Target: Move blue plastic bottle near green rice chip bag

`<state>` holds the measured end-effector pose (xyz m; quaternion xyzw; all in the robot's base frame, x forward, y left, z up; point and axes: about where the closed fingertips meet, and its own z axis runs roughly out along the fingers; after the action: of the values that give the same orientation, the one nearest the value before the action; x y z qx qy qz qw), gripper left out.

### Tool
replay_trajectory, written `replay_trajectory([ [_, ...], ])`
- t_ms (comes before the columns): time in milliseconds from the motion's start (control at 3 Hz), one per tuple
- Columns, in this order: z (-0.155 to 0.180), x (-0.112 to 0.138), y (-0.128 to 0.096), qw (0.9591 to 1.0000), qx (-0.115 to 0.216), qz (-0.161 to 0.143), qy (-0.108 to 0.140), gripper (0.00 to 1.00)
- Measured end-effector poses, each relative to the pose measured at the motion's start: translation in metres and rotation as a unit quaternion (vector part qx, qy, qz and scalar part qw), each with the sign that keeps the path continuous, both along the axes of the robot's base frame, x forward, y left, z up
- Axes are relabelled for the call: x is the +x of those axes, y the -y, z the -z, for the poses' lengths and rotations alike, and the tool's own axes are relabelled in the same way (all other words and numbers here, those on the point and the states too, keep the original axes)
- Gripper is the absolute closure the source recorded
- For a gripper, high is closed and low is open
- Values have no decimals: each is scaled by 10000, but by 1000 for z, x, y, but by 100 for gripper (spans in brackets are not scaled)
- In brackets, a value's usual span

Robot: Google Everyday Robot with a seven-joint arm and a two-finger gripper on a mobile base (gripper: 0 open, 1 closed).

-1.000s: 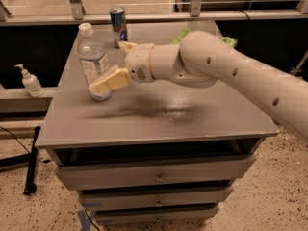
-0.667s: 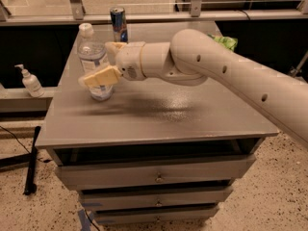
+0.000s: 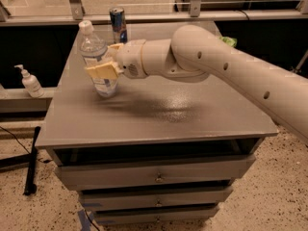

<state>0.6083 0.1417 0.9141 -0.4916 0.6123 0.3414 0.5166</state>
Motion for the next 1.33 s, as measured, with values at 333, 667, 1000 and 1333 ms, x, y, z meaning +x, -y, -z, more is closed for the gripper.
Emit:
replay_trajectory([
  [333,-14,1,31,9996,-185,151,121,87],
  [667,-42,2,96,9967,-523,502,366,100],
  [1000,-62,-6,188,9901,-925,970,420,100],
  [1333,-62,-6,188,9901,-924,967,422,100],
])
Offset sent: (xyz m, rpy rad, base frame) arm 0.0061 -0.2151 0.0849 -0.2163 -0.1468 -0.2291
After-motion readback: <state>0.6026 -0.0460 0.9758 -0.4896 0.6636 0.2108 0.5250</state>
